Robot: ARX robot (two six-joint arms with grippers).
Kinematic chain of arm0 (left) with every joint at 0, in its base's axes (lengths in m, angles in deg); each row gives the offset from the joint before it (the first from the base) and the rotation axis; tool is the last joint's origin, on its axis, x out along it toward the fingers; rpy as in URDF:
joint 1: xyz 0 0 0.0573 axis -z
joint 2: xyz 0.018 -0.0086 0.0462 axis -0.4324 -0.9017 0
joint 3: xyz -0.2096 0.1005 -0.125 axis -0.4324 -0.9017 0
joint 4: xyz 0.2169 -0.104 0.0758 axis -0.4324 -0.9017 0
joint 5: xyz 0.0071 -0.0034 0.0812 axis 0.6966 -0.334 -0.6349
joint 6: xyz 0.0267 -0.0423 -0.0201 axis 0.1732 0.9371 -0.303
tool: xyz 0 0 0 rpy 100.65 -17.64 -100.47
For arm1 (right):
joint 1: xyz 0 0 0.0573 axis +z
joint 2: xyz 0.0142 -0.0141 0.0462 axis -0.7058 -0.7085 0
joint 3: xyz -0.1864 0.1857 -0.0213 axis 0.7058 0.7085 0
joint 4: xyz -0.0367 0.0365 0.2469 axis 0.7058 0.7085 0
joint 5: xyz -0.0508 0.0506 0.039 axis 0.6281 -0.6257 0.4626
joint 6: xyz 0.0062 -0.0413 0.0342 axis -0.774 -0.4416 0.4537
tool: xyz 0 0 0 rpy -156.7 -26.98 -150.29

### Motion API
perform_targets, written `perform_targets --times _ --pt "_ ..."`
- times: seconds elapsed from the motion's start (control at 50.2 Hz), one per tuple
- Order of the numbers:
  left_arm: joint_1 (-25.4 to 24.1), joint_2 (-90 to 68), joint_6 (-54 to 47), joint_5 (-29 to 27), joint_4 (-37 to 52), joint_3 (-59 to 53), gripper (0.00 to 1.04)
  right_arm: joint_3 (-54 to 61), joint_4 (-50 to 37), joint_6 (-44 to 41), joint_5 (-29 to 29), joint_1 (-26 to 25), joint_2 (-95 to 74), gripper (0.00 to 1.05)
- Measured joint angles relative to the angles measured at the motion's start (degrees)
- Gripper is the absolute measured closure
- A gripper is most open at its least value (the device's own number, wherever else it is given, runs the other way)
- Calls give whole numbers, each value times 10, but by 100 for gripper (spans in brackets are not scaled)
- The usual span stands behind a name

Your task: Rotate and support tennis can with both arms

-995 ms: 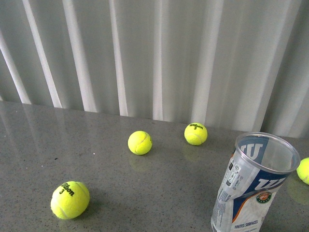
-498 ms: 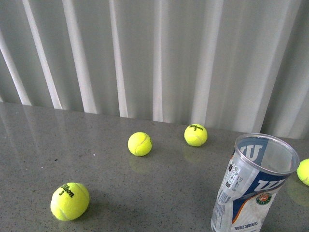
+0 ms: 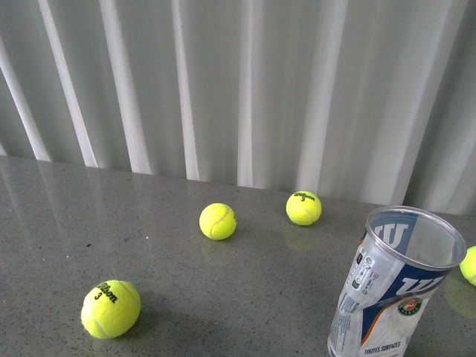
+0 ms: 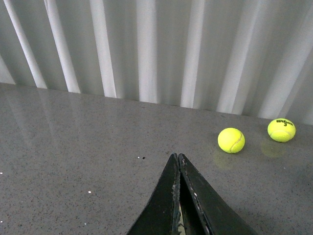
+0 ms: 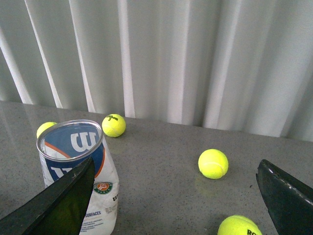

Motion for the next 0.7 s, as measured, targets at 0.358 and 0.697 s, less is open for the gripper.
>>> perform_targets --times 0.358,0.697 --pt "0 89 0 0 -47 -41 101 0 0 0 0 0 0 7" --pt "0 161 0 0 -85 -57 101 0 0 0 0 0 0 7"
